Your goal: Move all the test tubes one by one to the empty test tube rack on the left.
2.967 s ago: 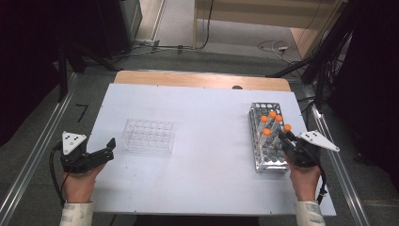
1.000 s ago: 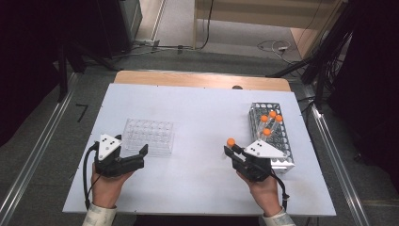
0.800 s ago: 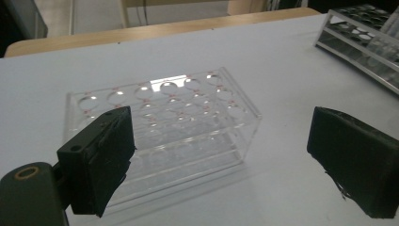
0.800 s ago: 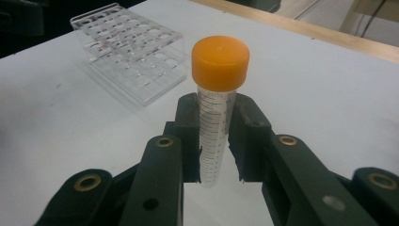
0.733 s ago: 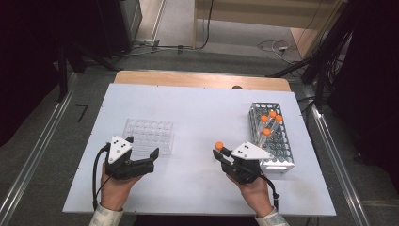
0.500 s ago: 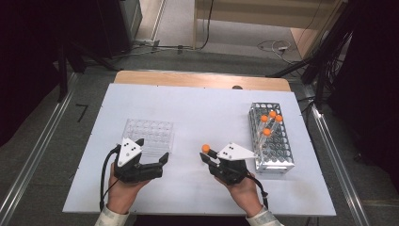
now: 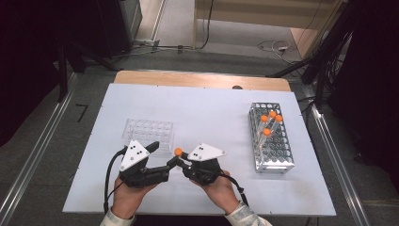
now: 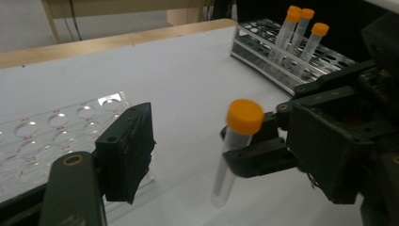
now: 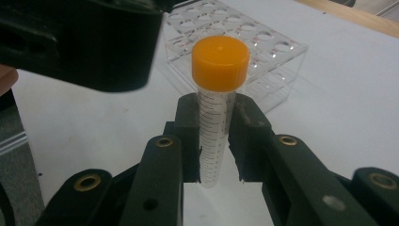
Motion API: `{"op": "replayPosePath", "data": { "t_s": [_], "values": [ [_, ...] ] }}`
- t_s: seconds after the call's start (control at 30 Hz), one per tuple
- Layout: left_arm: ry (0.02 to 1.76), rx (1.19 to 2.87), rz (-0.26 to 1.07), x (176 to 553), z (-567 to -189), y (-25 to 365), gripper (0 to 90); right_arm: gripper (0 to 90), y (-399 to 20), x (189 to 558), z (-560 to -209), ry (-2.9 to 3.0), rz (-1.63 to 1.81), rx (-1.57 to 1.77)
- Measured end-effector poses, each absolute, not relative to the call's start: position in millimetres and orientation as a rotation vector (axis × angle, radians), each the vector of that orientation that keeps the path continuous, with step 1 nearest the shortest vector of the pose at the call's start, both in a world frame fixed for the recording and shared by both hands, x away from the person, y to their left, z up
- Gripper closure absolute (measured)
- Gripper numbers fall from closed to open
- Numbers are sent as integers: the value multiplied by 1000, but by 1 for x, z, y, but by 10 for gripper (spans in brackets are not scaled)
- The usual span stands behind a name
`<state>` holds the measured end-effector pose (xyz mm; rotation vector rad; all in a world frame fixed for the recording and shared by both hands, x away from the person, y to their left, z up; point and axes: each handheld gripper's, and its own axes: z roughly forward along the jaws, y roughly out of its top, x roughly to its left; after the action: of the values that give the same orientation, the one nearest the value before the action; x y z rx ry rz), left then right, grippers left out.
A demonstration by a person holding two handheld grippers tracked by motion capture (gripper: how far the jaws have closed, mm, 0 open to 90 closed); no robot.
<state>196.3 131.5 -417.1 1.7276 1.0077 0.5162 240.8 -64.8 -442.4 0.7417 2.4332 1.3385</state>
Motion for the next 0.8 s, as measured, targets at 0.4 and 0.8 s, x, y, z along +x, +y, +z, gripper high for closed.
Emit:
{"op": "replayPosePath", "data": {
  "t_s": [0.4, 0.8],
  "values": [
    [966, 1755, 514, 197, -421, 130, 607, 721, -49, 236, -440, 2456, 1356, 699],
    [974, 1756, 520, 198, -425, 134, 675, 721, -47, 237, -441, 2454, 1369, 706]
  ]
}}
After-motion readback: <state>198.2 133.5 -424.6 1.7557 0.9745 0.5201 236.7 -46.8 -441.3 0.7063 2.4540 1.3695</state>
